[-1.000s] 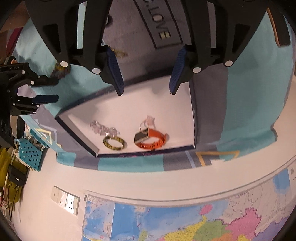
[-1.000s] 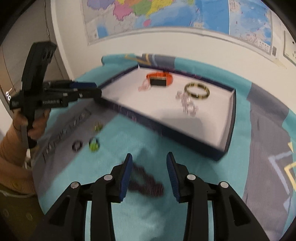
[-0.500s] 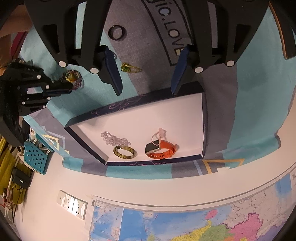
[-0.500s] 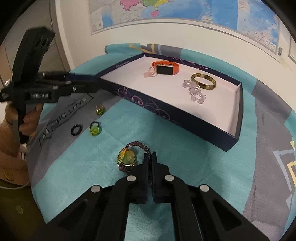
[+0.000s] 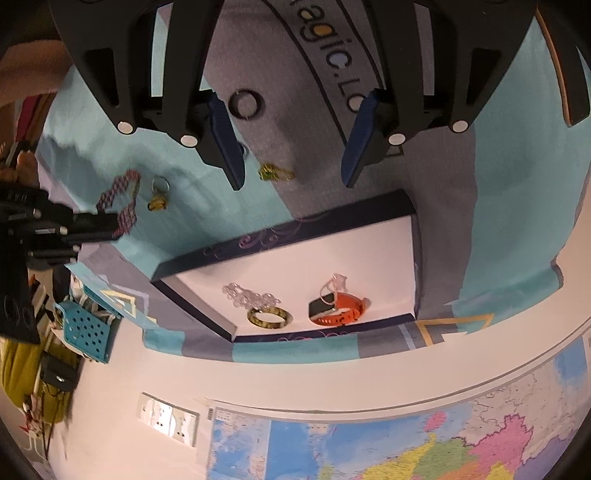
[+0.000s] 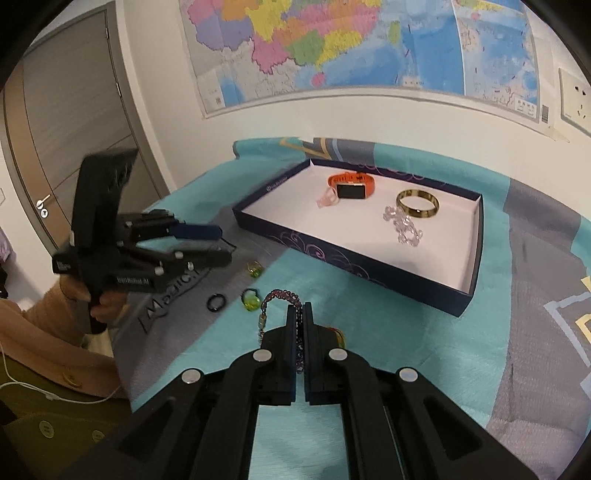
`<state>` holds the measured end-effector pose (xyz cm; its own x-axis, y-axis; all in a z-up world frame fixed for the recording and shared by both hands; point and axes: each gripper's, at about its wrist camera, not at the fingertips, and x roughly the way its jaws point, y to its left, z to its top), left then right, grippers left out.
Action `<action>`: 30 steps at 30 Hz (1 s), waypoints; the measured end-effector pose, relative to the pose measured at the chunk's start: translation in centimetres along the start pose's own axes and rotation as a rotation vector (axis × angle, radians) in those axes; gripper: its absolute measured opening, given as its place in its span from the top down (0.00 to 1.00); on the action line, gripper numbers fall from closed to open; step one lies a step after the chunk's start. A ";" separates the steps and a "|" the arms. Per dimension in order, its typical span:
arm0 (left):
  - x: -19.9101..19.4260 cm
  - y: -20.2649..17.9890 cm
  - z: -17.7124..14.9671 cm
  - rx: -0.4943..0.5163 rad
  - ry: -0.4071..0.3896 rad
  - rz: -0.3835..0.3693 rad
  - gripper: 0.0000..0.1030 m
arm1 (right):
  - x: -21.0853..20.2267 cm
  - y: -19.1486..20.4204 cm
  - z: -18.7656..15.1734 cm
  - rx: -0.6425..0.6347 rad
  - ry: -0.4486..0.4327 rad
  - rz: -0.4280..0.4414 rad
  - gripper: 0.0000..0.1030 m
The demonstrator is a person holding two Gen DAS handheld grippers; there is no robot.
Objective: Organize jewelry
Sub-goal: 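Grasp dark beaded necklace with right tool while left tool grasps black ring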
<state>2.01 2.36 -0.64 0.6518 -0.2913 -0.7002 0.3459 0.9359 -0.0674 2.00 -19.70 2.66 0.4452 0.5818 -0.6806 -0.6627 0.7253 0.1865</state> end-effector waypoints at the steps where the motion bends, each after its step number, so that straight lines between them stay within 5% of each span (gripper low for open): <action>1: 0.0 -0.1 -0.2 0.005 0.001 -0.002 0.48 | -0.1 0.0 0.1 0.006 -0.005 0.006 0.99; 24: 0.5 -3.1 -3.9 0.059 0.097 -0.030 0.58 | 1.2 -0.5 -0.8 0.084 0.009 0.029 0.99; 30: 0.5 -3.6 -3.9 0.081 0.098 0.020 0.78 | 1.4 -0.5 -0.8 0.093 0.008 0.033 0.99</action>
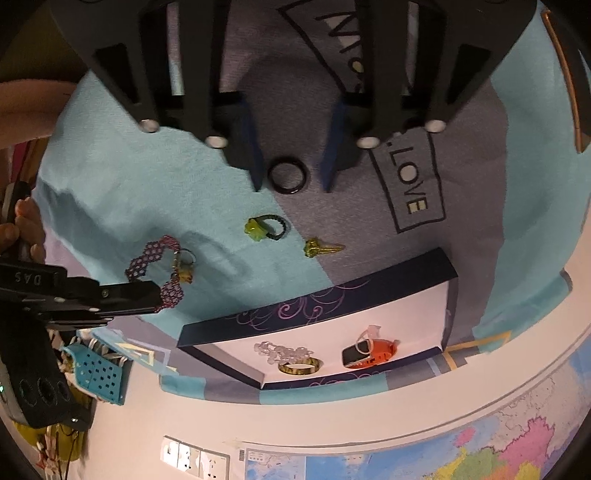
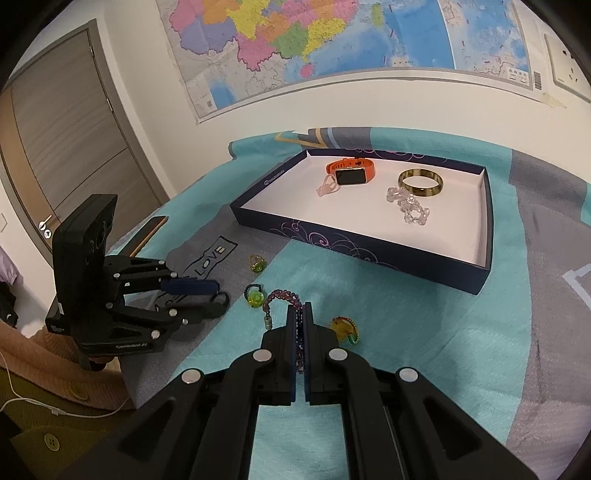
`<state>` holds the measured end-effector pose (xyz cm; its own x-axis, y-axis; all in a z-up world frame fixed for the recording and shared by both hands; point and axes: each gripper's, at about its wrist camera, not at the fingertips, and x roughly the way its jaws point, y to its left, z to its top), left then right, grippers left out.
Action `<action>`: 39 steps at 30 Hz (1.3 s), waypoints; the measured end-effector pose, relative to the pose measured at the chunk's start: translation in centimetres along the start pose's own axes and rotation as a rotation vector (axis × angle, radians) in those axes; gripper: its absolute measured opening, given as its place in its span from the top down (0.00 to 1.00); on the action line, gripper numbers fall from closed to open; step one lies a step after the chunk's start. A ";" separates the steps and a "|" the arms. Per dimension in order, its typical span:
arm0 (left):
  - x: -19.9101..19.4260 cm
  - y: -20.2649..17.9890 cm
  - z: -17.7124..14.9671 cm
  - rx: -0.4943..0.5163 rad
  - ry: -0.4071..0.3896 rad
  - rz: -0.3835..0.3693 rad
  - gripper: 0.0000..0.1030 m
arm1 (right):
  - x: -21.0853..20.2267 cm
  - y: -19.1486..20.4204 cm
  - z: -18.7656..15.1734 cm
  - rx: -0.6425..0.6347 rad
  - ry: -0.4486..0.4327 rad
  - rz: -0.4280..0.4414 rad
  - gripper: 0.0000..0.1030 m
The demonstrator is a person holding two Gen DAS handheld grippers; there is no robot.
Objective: Organize jewelry
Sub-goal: 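Grasp dark beaded necklace with right tool while left tool grasps black ring, then carry beaded necklace with right tool while left tool carries black ring over the box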
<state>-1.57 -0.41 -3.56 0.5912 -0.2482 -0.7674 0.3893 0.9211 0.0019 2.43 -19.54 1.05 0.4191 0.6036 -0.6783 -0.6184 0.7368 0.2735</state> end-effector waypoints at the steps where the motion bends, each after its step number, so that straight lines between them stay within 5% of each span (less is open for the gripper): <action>1: 0.0 -0.1 0.0 0.003 0.001 0.001 0.78 | 0.0 0.0 0.1 0.001 -0.003 0.001 0.99; 39: -1.6 1.2 3.2 -0.042 -0.100 -0.024 0.78 | -0.2 -1.0 3.0 0.006 -0.081 -0.030 0.99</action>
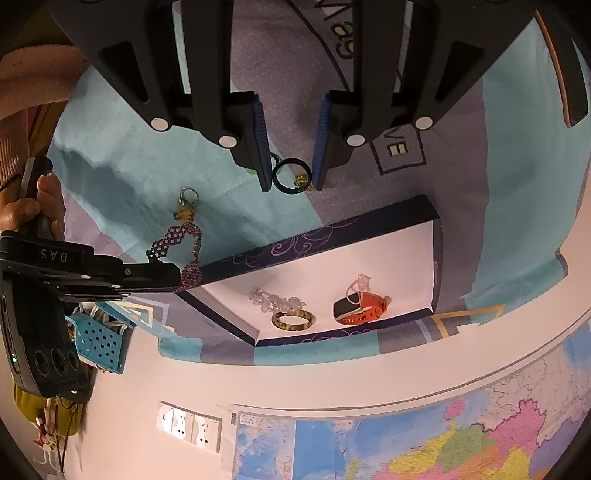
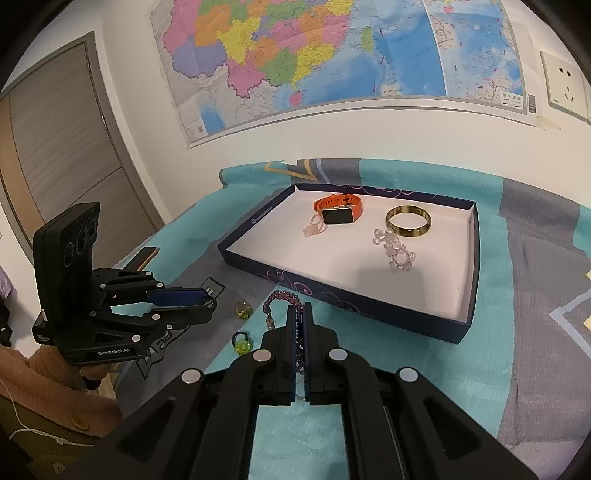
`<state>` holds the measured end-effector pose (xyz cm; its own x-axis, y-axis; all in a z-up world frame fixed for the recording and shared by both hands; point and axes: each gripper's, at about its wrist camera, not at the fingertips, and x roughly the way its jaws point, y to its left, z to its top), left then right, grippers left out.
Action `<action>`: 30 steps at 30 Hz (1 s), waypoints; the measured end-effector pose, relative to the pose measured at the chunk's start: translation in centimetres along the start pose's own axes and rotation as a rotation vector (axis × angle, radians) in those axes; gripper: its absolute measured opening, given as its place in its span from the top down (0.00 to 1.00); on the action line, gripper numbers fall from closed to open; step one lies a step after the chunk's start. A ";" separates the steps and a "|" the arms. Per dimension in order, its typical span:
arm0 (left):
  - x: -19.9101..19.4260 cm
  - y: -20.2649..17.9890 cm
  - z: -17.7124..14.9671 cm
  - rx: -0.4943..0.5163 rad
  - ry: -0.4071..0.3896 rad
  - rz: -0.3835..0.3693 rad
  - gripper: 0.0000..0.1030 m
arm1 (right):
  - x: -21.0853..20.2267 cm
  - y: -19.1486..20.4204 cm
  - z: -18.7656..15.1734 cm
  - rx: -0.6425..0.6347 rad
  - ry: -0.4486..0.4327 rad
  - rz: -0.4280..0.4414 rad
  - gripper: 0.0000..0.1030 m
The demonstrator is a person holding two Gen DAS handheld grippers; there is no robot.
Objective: Organize jewelry
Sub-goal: 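Carry beaded necklace with right tool while left tool carries black ring over the box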
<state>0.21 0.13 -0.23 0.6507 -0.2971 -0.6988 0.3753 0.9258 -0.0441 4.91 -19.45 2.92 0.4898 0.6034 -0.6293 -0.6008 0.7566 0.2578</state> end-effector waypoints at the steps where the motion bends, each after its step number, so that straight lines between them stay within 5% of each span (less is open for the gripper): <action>1: 0.0 0.0 0.1 0.000 -0.003 0.001 0.78 | 0.1 0.0 0.1 0.000 -0.001 -0.001 0.98; 30: 0.7 1.5 4.2 -0.007 -0.064 0.012 0.78 | 2.0 -1.7 3.6 0.003 -0.018 -0.022 0.99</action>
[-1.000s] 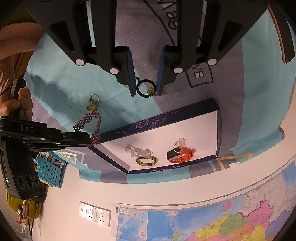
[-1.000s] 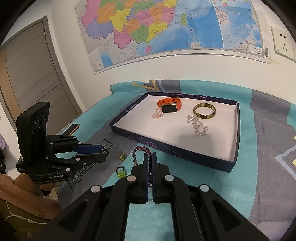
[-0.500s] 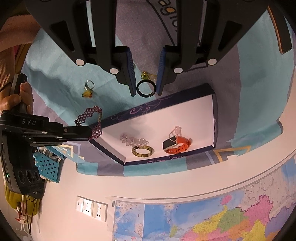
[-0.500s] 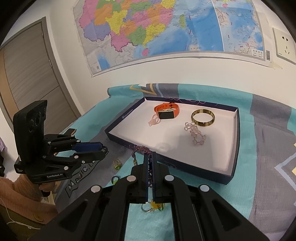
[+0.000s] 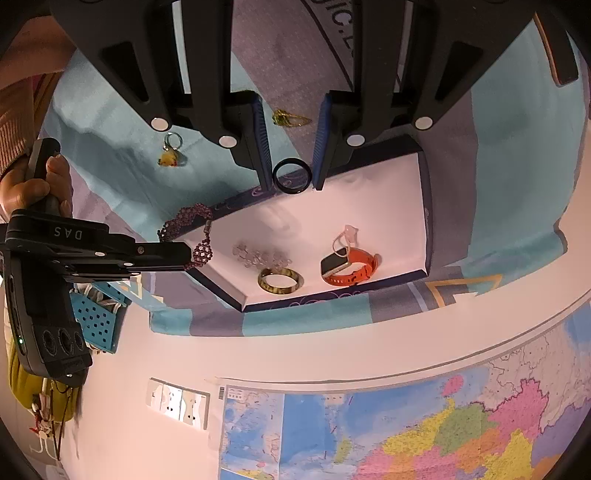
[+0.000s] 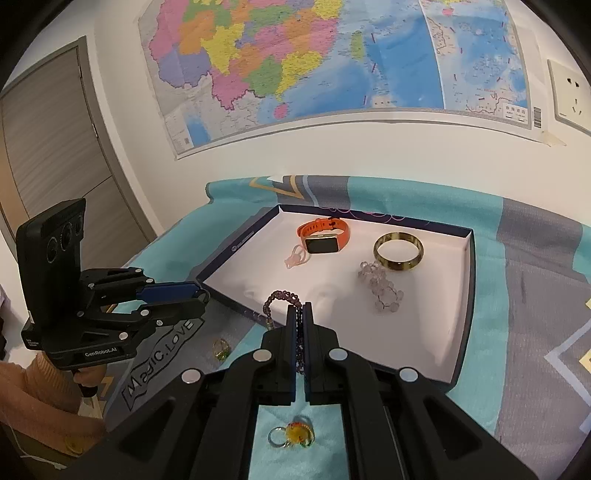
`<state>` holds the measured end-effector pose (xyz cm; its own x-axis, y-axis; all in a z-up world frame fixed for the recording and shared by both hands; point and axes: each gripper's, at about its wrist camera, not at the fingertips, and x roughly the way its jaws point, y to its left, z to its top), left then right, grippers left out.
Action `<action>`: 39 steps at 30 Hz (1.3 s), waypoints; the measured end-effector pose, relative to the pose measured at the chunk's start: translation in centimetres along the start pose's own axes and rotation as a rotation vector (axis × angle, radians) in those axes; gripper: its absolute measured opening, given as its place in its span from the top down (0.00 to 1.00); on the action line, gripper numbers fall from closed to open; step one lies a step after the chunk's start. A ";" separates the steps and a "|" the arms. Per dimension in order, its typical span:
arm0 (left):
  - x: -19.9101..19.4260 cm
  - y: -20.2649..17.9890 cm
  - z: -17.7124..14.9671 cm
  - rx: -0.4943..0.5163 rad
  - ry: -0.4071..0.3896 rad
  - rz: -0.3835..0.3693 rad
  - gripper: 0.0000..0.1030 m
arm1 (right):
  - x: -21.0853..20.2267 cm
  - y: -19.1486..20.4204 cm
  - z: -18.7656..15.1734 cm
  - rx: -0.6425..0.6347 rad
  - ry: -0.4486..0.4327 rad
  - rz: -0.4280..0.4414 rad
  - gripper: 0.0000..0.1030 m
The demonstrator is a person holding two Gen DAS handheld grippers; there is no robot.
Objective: Organize jewelry
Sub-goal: 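Carry beaded necklace with right tool while left tool carries black ring over the box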
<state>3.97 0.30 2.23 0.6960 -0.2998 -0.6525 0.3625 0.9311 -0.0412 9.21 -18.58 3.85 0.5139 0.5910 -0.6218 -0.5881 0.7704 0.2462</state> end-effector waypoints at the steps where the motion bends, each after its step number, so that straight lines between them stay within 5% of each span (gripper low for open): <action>1: 0.1 0.1 0.1 -0.001 0.000 0.001 0.78 | 0.2 -0.1 0.2 0.000 0.000 -0.003 0.99; 39: 3.0 1.5 2.7 -0.015 0.000 0.038 0.78 | 3.0 -3.2 2.0 0.073 0.008 -0.016 0.99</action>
<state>8.27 0.24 2.30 0.7093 -0.2645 -0.6534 0.3269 0.9447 -0.0275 13.90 -18.80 2.61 0.5174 0.5769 -0.6320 -0.5330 0.7951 0.2894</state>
